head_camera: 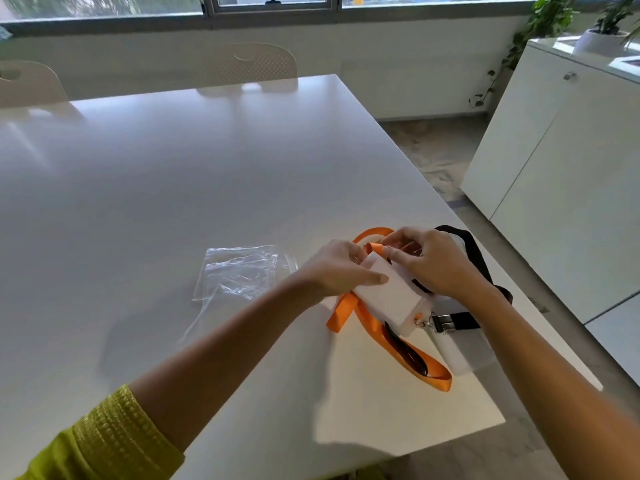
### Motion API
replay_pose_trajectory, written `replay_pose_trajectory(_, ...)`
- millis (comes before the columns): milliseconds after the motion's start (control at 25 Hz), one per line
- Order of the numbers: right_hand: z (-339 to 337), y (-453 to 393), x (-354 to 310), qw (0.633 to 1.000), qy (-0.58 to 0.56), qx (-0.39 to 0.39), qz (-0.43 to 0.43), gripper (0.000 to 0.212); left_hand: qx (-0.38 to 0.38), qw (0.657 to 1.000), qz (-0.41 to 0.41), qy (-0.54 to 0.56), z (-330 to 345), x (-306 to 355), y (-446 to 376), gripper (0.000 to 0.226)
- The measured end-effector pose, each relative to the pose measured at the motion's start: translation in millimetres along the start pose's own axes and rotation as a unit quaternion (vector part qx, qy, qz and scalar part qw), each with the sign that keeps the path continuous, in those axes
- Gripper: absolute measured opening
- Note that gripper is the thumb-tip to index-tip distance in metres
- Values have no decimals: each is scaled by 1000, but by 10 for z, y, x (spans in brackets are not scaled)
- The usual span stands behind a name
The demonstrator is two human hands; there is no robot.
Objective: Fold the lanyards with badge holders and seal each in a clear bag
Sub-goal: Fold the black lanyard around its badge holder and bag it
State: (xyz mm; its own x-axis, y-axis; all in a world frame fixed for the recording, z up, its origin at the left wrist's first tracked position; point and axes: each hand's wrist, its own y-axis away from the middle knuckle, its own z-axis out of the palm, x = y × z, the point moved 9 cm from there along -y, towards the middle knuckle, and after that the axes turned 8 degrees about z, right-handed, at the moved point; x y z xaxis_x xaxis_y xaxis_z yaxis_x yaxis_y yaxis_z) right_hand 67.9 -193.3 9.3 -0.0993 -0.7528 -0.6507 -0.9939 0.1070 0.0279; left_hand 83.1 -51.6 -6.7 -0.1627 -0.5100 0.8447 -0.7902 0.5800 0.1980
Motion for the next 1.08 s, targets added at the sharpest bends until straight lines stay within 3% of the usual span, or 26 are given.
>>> replay_pose_trajectory(160,-66,27,-50,988,-124,-82,33,30,-16,988,-8,154,-235,-55,74,30)
replay_pose_trajectory(320,19,122,-188,946,-263,-169,84,46,87,940,-15,331,-699,-209,142,32)
replay_pose_trajectory(440,137,97,-427,946,-245,-211,15,38,149,904,-27,399,-933,-301,243,35)
replay_pose_trajectory(560,59,-13,-661,943,-269,-196,-29,23,138,903,-39,404,-1058,-296,373,31)
replay_pose_trajectory(720,-84,-235,-901,969,-189,-106,-120,20,4,943,-36,331,-993,-229,551,39)
replay_pose_trajectory(800,-74,-268,-1073,967,-174,-78,-171,20,-35,947,-12,320,-944,-195,598,33)
replay_pose_trajectory(920,28,-286,-1235,961,-190,-56,-192,24,-6,926,27,377,-996,-152,599,26)
replay_pose_trajectory(1080,303,-297,-1253,974,-136,-65,-169,36,83,880,74,462,-1176,-171,574,33)
